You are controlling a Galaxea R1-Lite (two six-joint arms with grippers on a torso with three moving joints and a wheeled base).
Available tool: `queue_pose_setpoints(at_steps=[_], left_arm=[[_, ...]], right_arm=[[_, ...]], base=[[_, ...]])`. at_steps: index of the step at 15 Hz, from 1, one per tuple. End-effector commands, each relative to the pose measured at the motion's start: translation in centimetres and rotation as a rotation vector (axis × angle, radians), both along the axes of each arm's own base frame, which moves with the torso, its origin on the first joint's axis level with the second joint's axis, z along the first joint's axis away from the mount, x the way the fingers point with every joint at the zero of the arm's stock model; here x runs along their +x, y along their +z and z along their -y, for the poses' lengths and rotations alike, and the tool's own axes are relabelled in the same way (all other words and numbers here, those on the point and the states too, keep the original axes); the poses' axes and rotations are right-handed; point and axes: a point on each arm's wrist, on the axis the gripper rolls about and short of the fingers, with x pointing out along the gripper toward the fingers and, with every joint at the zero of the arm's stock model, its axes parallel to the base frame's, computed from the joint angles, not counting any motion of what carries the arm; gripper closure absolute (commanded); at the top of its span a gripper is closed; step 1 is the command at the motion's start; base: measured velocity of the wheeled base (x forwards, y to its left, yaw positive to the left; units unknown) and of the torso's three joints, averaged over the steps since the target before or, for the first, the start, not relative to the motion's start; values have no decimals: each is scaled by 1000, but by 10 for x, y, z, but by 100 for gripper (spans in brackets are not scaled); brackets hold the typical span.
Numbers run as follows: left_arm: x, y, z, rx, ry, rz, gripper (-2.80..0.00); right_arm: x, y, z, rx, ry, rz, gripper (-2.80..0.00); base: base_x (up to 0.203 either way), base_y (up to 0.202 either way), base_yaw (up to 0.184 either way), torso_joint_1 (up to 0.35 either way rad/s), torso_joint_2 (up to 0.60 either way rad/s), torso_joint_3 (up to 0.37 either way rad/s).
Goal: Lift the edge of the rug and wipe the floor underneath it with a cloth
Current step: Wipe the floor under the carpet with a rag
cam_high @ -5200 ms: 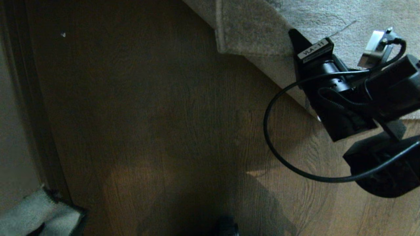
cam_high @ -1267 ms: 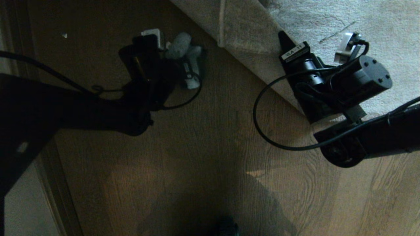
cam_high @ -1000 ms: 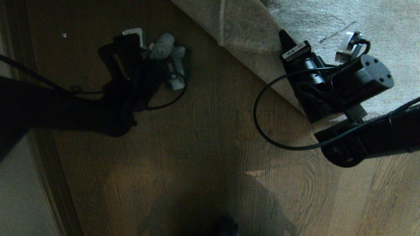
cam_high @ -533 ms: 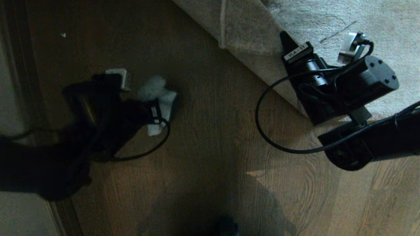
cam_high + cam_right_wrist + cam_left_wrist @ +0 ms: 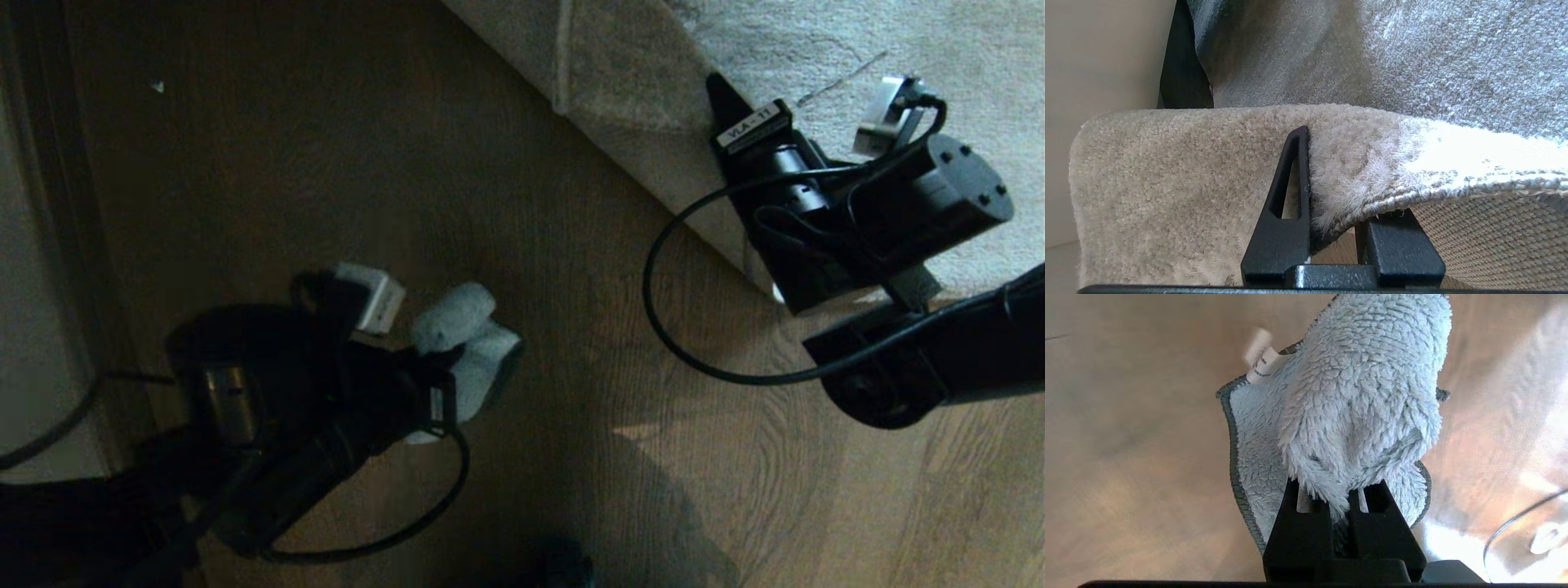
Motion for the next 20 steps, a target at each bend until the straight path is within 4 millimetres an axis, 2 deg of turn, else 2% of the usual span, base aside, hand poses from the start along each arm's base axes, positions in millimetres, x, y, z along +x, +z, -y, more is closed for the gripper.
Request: queue_pose_setpoints(at_steps=[1, 4, 7, 10, 16, 18, 20], left_arm=[[15, -13, 23, 22, -28, -26, 0], [42, -16, 51, 7, -38, -13, 0], [73, -7, 81, -53, -39, 44, 0], [94, 0, 101, -96, -38, 80, 0], [130, 28, 121, -204, -9, 185, 0], [147, 42, 120, -246, 20, 240, 0], [164, 52, 107, -270, 66, 281, 0]], right_arm=[[-6, 8, 3, 31, 0, 54, 0], [-6, 10, 4, 34, -3, 60, 0], [-4, 8, 6, 33, -14, 53, 0], [0, 2, 6, 32, -22, 36, 0], [3, -1, 4, 27, -22, 27, 0], [4, -1, 5, 28, -24, 29, 0], [3, -1, 5, 27, -24, 27, 0]], base=[[0, 0, 0, 0, 0, 0], [0, 0, 0, 0, 0, 0], [0, 0, 0, 0, 0, 0], [0, 0, 0, 0, 0, 0], [0, 0, 0, 0, 0, 0], [0, 0, 0, 0, 0, 0], [0, 0, 0, 0, 0, 0]])
